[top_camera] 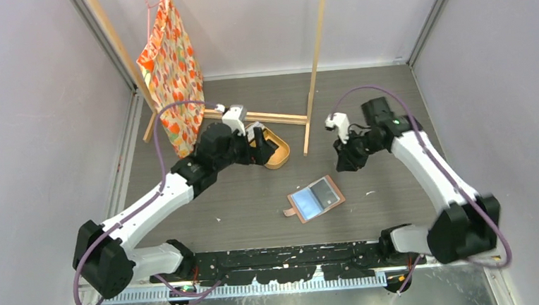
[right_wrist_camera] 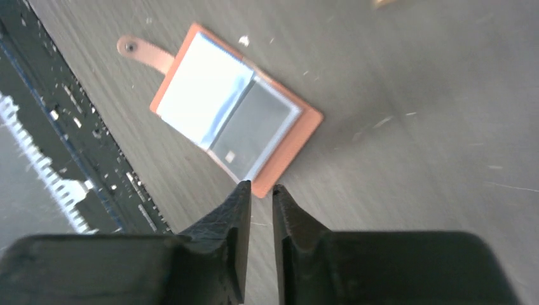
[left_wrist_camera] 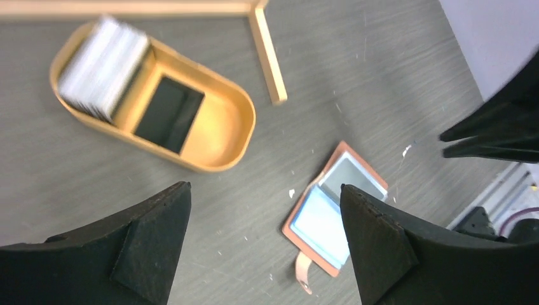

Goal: Put the credit cards into the card holder
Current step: Pick up the credit card from the storage box.

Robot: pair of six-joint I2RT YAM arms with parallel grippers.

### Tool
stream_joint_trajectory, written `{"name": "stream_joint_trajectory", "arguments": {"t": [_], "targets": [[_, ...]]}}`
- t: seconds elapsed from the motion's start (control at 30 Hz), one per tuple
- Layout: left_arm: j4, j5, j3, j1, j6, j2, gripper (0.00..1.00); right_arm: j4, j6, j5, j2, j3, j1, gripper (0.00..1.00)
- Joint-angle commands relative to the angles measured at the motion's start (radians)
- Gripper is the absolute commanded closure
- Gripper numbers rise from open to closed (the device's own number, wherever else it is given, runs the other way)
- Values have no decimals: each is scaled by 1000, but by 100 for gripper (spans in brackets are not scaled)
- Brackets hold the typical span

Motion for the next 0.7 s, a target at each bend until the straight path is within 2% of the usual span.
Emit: {"name": "stream_joint_trajectory", "arguments": {"t": [0.0, 0.07, 0.2, 0.3, 0.43, 0.57, 0.67], "targets": [[-265, -86, 205, 7, 239, 50, 13, 88, -2, -122, -181, -23, -53, 68], [-299, -120, 263, 8, 372, 94, 13, 90, 12, -184, -187, -5, -52, 61], [-393, -171, 414, 8, 620, 222, 11, -12, -12, -307, -120, 113, -51, 60], [-480, -184, 550, 8, 757, 353, 9, -47, -25, -326, -81, 173, -52, 60], [-626, -265, 753, 7, 835, 537, 5, -39, -19, -270, -62, 190, -51, 60], [-795, -318, 1043, 8, 831, 738, 2, -41, -30, -217, -53, 163, -60, 59], [-832, -380, 1167, 7, 827, 826, 0, -60, -66, -204, -46, 137, -113, 59]]}}
